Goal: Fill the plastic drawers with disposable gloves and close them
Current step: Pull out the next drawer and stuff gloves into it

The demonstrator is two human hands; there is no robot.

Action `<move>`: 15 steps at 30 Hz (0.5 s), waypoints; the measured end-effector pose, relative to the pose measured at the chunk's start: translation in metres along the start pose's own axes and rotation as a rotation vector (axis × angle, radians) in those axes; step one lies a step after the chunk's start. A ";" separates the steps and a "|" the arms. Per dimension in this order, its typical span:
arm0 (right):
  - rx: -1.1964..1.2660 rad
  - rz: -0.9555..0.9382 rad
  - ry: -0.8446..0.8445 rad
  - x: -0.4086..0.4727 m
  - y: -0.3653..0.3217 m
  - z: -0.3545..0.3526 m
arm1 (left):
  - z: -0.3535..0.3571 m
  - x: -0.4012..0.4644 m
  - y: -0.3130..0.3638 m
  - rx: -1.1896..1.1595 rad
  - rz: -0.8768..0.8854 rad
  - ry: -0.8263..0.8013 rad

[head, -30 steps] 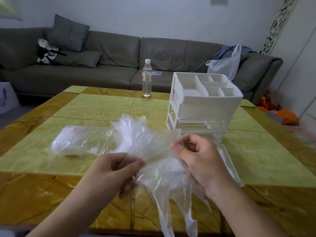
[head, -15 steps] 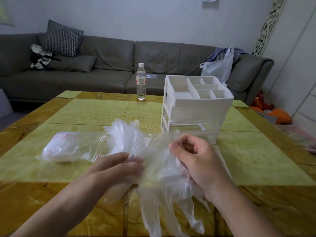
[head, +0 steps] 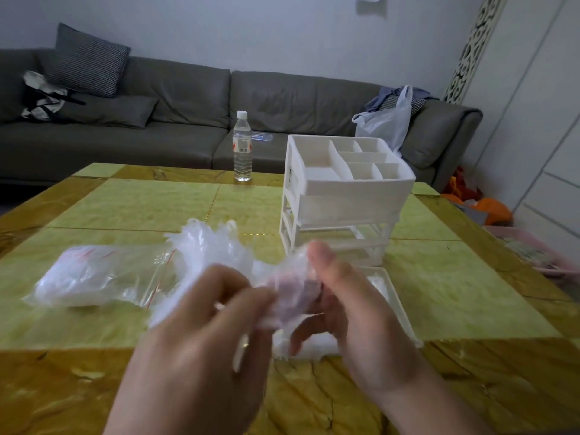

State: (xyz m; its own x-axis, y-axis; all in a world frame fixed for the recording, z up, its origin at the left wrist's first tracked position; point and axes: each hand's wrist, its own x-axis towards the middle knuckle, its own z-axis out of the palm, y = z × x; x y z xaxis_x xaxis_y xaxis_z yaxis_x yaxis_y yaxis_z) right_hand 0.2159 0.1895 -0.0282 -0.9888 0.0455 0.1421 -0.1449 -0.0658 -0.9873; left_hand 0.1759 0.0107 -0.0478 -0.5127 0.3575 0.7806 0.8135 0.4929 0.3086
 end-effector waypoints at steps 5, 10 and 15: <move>-0.321 0.072 0.069 0.009 0.003 -0.003 | 0.019 -0.021 0.004 -0.013 0.139 -0.327; -0.177 -0.017 0.234 0.023 -0.005 -0.065 | 0.018 -0.024 0.004 -0.229 0.031 -0.380; -0.452 0.179 0.442 0.044 0.041 -0.122 | 0.019 -0.007 0.005 -0.195 -0.008 -0.356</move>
State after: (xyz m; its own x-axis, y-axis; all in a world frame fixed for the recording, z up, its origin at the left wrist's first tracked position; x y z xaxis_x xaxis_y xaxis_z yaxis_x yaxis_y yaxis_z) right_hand 0.1713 0.3108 -0.0716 -0.8747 0.4840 0.0249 0.1449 0.3103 -0.9395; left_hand 0.1785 0.0262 -0.0617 -0.5542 0.6237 0.5512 0.8284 0.3490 0.4381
